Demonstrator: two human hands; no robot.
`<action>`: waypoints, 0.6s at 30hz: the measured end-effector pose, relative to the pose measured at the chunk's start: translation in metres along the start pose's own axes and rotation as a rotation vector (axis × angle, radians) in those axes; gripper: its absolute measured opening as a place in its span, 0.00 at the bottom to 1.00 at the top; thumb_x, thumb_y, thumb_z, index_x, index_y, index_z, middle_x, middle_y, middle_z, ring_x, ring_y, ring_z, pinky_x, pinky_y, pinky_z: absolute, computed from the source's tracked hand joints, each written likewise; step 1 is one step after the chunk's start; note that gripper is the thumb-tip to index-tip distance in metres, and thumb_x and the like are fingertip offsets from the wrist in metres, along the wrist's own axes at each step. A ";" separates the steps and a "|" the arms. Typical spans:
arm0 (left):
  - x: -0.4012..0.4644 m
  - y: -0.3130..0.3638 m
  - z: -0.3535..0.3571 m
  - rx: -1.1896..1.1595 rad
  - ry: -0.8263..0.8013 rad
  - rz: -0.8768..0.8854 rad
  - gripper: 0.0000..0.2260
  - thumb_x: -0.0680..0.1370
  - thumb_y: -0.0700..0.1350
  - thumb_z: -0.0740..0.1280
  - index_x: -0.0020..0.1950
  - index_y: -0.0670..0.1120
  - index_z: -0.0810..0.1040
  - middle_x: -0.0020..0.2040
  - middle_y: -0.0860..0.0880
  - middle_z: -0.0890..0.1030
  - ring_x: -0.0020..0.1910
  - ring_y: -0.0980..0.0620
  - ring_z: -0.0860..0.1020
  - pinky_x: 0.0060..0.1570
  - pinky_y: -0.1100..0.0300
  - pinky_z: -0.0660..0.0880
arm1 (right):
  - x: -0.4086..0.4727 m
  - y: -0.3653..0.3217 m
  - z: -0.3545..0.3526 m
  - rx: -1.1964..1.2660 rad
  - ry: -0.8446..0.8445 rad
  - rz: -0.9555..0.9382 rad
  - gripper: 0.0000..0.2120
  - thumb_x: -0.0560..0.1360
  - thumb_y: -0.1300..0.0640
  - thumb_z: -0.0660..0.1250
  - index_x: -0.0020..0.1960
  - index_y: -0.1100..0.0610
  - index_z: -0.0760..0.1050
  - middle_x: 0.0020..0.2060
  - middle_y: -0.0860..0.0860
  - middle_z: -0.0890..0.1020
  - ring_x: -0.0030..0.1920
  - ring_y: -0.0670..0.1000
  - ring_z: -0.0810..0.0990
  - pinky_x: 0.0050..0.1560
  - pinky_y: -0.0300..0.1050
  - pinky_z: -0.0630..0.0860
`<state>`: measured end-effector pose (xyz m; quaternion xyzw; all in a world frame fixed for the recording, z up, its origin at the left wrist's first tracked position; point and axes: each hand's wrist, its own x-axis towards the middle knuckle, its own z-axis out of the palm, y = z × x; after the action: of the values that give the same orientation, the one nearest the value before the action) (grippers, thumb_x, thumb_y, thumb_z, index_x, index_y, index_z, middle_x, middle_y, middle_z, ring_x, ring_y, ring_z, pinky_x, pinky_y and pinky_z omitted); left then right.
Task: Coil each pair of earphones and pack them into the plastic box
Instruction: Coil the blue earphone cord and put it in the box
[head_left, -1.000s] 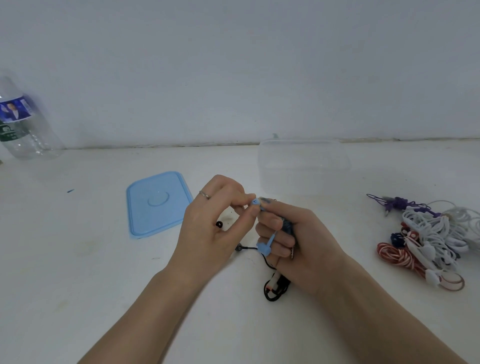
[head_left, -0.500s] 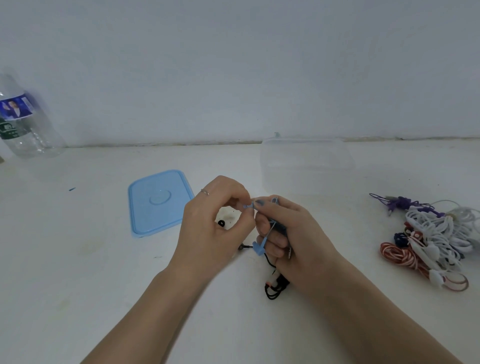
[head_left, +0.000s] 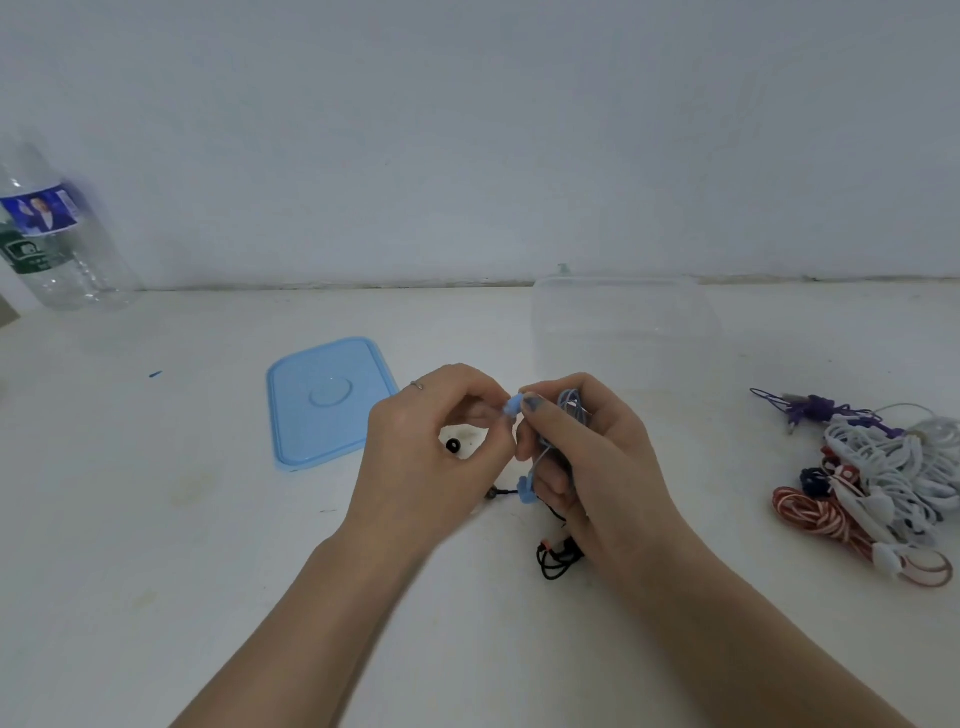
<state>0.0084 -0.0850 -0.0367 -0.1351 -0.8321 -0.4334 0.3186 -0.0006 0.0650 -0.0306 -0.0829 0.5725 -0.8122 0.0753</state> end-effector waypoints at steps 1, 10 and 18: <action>-0.001 0.001 0.000 0.008 0.003 -0.026 0.04 0.74 0.38 0.74 0.44 0.44 0.81 0.38 0.53 0.84 0.42 0.55 0.85 0.44 0.51 0.82 | 0.000 0.000 0.000 -0.013 -0.001 -0.010 0.07 0.80 0.64 0.64 0.49 0.68 0.77 0.31 0.57 0.75 0.20 0.47 0.63 0.25 0.41 0.64; 0.001 0.008 0.000 -0.041 0.035 -0.106 0.04 0.72 0.42 0.70 0.39 0.46 0.77 0.34 0.54 0.80 0.37 0.54 0.82 0.40 0.48 0.80 | 0.000 0.004 0.003 -0.063 -0.020 -0.021 0.06 0.81 0.64 0.65 0.49 0.68 0.73 0.28 0.56 0.76 0.21 0.49 0.64 0.33 0.53 0.66; 0.004 0.005 0.004 0.097 -0.008 0.093 0.09 0.75 0.33 0.68 0.39 0.45 0.73 0.37 0.53 0.75 0.38 0.52 0.77 0.37 0.52 0.73 | 0.001 0.003 0.003 -0.038 -0.015 -0.022 0.07 0.81 0.64 0.64 0.45 0.63 0.73 0.28 0.56 0.76 0.20 0.49 0.63 0.26 0.42 0.64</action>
<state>0.0069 -0.0793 -0.0327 -0.1598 -0.8462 -0.3768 0.3414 -0.0007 0.0611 -0.0326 -0.0964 0.5863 -0.8014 0.0690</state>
